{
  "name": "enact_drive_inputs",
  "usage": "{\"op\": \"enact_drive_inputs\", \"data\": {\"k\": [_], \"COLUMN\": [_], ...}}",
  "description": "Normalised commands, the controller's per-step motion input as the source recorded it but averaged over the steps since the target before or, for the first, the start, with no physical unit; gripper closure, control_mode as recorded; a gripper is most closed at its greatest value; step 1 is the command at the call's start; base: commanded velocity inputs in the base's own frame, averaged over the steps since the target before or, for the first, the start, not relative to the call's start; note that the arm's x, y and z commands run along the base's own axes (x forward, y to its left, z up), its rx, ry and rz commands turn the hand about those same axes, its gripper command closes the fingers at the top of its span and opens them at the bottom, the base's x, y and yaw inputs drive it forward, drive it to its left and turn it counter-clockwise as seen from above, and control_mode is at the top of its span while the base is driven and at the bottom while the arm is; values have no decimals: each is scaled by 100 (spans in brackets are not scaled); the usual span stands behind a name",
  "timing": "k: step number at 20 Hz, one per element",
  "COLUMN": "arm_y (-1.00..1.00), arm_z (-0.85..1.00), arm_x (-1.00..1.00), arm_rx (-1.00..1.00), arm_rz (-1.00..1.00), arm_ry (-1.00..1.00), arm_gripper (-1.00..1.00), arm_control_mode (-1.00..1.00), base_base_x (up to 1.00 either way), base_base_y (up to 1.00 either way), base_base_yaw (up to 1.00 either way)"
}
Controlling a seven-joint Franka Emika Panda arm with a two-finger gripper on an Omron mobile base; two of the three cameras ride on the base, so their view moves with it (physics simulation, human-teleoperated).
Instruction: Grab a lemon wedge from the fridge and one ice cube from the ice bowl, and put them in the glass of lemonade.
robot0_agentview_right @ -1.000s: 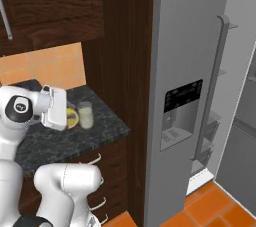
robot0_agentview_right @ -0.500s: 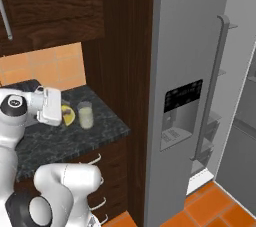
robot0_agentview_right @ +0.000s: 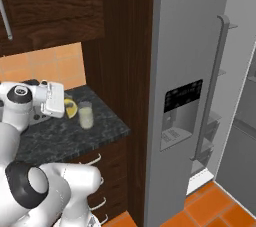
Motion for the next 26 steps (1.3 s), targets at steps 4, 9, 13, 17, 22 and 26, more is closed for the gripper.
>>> {"op": "enact_drive_inputs", "data": {"k": [4, 9, 13, 17, 22, 26], "arm_y": [0, 0, 3, 8, 12, 4], "arm_z": [0, 0, -5, 0, -20, -32], "arm_x": [44, 45, 43, 42, 31, 23], "arm_rx": [0, 0, 0, 0, 0, 0], "arm_rz": [-5, -7, -6, -6, -2, -1], "arm_ry": [-4, -2, -2, 0, -2, -4], "arm_gripper": [100, 100, 100, 100, 100, 100], "arm_control_mode": [-100, -100, -100, -100, -100, -100], "base_base_x": [0, 0, 0, 0, 0, 0], "base_base_y": [0, 0, 0, 0, 0, 0], "base_base_yaw": [0, 0, 0, 0, 0, 0]}}
